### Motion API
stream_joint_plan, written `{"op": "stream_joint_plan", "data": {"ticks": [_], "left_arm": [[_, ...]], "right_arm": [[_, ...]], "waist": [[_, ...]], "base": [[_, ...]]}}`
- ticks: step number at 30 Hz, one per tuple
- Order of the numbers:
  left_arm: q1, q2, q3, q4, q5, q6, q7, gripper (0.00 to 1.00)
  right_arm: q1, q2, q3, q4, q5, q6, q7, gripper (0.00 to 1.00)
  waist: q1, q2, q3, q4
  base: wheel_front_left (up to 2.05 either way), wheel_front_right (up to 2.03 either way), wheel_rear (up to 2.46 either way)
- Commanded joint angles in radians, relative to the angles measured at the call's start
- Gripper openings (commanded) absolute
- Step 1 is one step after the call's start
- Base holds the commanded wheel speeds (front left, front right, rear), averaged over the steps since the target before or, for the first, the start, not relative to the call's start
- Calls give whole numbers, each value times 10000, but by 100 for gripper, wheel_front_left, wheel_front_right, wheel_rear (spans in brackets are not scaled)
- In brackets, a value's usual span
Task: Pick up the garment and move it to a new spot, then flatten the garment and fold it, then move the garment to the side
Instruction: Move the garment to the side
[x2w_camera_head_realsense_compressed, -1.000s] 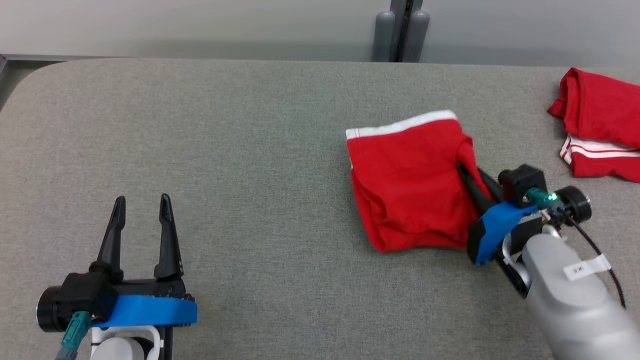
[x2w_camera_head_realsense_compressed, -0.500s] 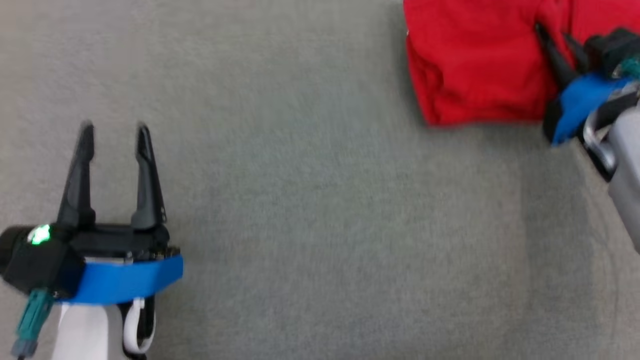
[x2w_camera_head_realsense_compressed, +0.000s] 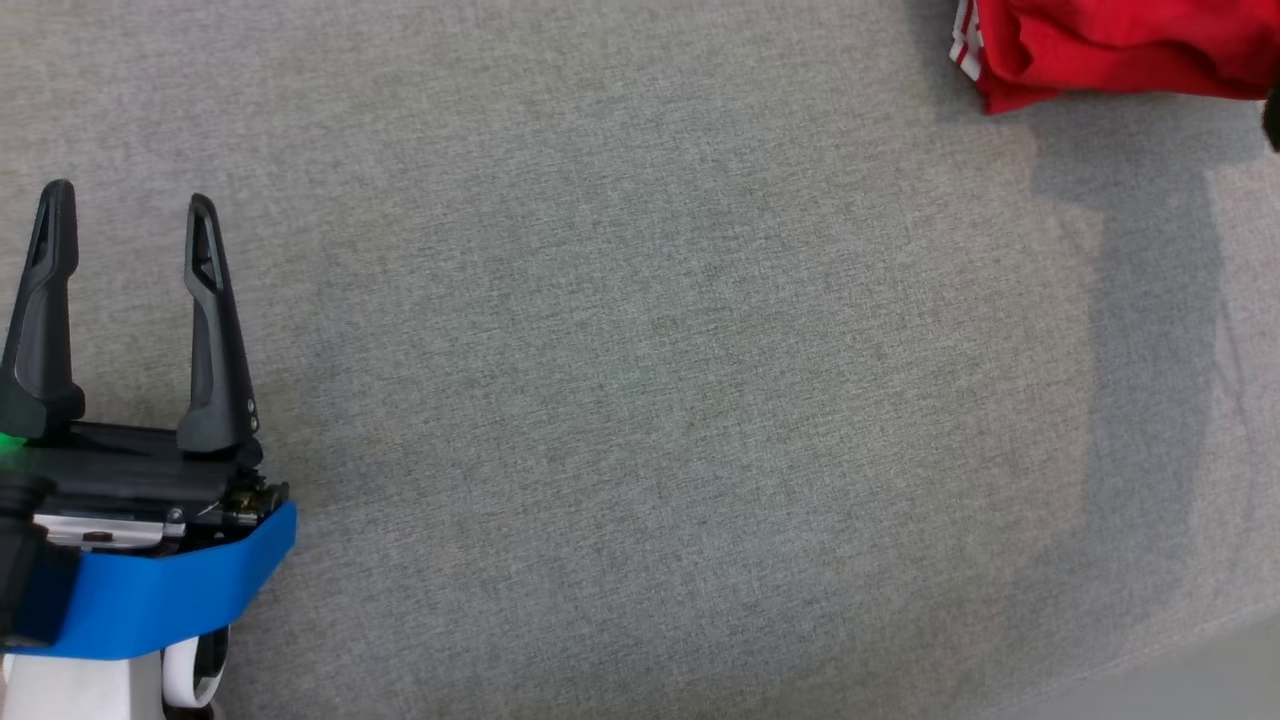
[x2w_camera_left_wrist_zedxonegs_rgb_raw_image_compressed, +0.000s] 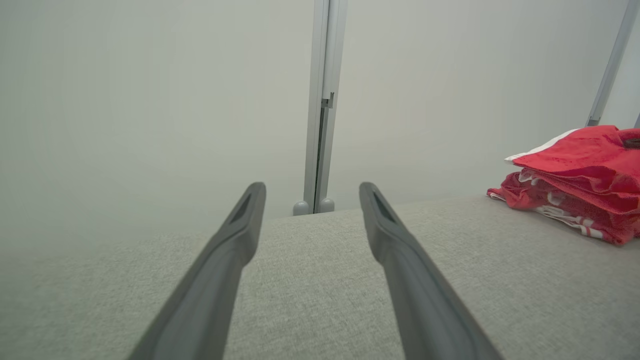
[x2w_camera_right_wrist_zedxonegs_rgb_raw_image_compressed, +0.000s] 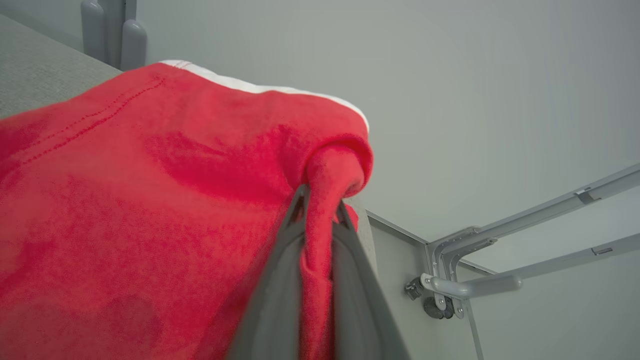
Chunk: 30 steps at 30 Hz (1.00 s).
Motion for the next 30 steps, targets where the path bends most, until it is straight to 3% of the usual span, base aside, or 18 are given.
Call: {"op": "stream_joint_plan", "data": {"ticks": [1, 11, 17, 18, 19, 30], "left_arm": [[-27, 122, -4, -158, 51, -15, -23, 100], [-48, 397, 75, -465, -14, -3, -23, 100], [-94, 334, 118, -497, -59, 65, -23, 100], [-88, 328, 132, -480, -71, 68, -23, 100], [-82, 321, 144, -455, -81, 70, -23, 100], [-63, 161, 172, -79, -113, 84, -23, 100]], "right_arm": [[-296, -153, 119, 64, 97, -2, 36, 0], [-1570, -220, 812, 1313, -234, -2, 624, 0], [-2095, -68, 509, 2580, -781, -2, 682, 0], [-2126, -32, 464, 2678, -840, -2, 621, 36], [-2132, -9, 392, 2786, -857, -2, 578, 100], [-2077, 157, -68, 3185, -1593, -2, 78, 100]], "waist": [[-1, -2, 71, -69], [-1, -2, 479, -67], [-1, -2, 522, 169], [-1, -2, 525, 188], [-1, -2, 525, 201], [-1, -2, 73, 379]], "base": [[0, 0, 0], [0, 0, 0], [0, 0, 0], [0, 0, 0], [0, 0, 0], [0, 0, 0]]}}
